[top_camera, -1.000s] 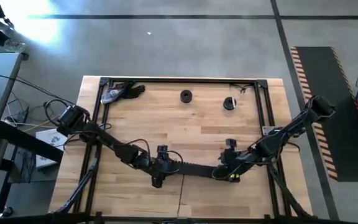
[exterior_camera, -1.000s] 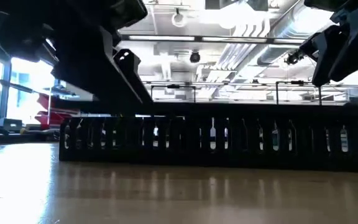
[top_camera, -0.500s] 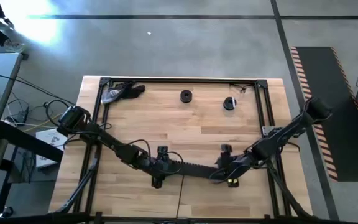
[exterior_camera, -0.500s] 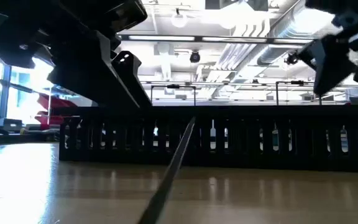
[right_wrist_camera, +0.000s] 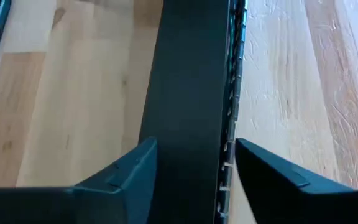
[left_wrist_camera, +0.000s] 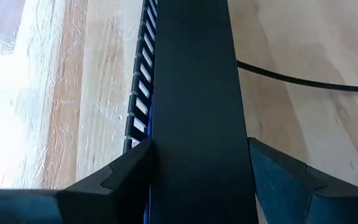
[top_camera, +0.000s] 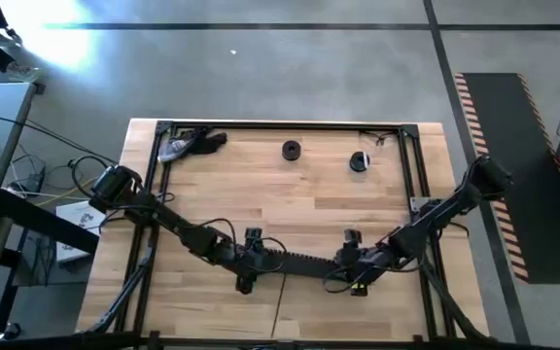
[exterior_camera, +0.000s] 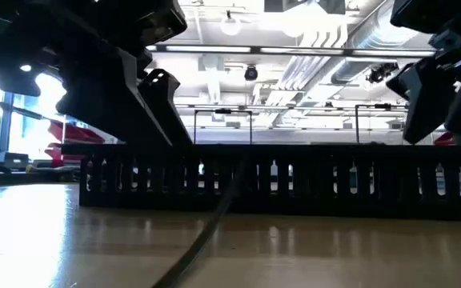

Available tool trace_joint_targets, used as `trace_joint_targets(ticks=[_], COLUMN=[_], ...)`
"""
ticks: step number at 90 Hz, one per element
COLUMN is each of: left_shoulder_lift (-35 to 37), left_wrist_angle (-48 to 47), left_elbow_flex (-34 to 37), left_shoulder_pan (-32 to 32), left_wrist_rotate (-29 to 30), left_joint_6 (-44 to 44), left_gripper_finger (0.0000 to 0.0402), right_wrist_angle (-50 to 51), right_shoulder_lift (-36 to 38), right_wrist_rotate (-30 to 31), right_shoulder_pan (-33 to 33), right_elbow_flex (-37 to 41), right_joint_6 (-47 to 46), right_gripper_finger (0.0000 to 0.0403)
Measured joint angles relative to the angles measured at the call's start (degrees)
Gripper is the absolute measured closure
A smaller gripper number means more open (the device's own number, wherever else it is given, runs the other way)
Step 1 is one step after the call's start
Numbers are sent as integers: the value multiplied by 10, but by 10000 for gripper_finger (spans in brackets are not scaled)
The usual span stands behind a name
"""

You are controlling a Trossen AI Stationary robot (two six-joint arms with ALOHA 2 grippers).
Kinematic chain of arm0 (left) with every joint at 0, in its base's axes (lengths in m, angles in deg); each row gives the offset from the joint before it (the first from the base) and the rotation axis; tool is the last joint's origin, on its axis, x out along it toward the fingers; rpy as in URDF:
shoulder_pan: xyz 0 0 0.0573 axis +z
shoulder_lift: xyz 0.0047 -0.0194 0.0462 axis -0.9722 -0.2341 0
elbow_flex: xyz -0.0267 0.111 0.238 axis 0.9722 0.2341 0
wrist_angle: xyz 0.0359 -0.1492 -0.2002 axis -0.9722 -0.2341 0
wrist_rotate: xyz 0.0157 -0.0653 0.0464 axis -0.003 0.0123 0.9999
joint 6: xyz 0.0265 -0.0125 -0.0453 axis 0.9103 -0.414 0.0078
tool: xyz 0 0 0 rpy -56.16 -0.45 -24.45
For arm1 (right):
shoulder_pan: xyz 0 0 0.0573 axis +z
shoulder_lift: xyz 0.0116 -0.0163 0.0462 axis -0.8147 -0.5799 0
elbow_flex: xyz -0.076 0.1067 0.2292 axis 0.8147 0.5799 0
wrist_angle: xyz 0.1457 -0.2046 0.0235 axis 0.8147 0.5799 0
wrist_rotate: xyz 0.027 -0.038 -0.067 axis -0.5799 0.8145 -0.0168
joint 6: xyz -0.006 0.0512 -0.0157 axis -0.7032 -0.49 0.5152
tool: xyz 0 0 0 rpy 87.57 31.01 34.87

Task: Ziptie cables
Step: Close the black cable duct

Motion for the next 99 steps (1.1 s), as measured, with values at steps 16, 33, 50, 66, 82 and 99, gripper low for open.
trace_joint_targets(ticks=[16,33,50,66,82,99], left_shoulder_lift=[0,4,4,4,4,4], left_wrist_angle=[13,23,17,12,13,16], left_elbow_flex=[0,-1,-4,-4,-4,-4], left_shoulder_pan=[0,-6,-7,-6,-12,-12], left_wrist_rotate=[9,31,57,58,54,54], left_joint_6=[6,30,35,35,33,30], left_gripper_finger=[182,184,191,197,200,200], right_wrist_angle=[0,1,4,0,-11,-12], right_shoulder_lift=[0,0,0,1,-5,-32], right_wrist_rotate=[5,5,7,6,-57,-75], right_shoulder_pan=[2,2,2,2,2,3], right_elbow_flex=[0,0,0,0,0,0], right_joint_6=[2,5,13,13,13,28], right_gripper_finger=[284,305,306,306,306,306])
